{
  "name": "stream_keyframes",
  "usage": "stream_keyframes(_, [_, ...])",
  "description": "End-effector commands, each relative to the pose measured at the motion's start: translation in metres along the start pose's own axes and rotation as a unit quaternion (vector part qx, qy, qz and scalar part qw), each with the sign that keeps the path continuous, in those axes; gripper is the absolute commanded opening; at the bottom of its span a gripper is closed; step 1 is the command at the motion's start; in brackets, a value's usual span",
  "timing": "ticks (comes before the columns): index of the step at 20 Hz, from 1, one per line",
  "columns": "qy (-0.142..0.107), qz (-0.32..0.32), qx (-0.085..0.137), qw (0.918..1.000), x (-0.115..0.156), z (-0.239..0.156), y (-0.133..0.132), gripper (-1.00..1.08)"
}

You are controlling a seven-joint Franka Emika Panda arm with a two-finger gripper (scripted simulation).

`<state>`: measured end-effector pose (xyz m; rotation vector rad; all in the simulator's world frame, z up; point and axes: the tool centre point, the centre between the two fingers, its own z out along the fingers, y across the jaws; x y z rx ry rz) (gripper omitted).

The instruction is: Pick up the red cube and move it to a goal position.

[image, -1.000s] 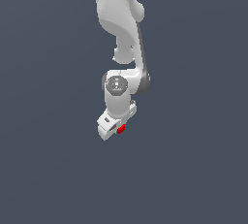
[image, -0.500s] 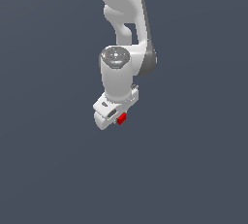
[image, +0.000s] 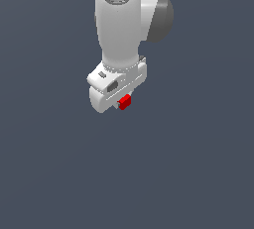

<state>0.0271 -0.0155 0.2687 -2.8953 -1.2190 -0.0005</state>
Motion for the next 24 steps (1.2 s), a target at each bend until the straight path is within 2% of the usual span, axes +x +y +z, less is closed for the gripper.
stream_keyframes(1, [0.000,0.000,0.000,1.0000,0.000,-0.030,-0.001,-1.00])
stream_keyframes(7, [0.000,0.000,0.000,1.0000,0.002,-0.090,-0.001,-1.00])
stream_keyframes(12, [0.000,0.001,0.000,1.0000,0.003,-0.125,0.000,-1.00])
stream_keyframes(18, [0.000,0.001,0.000,1.0000,0.005,-0.147,0.001,-1.00])
stream_keyframes(24, [0.000,0.001,0.000,1.0000,0.006,-0.153,0.002,-1.00])
